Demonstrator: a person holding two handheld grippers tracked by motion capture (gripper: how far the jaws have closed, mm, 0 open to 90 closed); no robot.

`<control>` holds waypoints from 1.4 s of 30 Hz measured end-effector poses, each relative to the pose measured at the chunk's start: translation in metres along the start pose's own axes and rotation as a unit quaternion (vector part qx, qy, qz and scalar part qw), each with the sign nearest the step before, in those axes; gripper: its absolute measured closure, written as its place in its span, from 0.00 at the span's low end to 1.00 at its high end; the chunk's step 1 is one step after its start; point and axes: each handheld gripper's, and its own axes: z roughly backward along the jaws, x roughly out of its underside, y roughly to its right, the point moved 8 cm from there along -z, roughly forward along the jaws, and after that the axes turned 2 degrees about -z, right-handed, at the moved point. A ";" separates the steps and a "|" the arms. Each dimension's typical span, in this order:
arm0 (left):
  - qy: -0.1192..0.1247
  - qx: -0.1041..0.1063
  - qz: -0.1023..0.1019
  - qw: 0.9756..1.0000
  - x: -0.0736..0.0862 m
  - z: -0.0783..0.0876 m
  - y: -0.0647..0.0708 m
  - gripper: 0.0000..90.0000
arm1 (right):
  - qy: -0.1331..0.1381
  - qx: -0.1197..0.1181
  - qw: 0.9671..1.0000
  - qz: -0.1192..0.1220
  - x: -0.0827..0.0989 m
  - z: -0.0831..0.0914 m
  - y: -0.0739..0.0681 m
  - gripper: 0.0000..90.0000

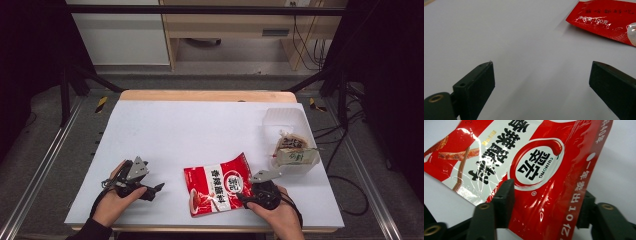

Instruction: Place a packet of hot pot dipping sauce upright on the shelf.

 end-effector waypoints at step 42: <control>0.026 -0.011 0.027 0.999 -0.002 0.023 -0.019 0.10 | 0.034 0.016 0.970 0.241 -0.178 0.009 -0.045 1.00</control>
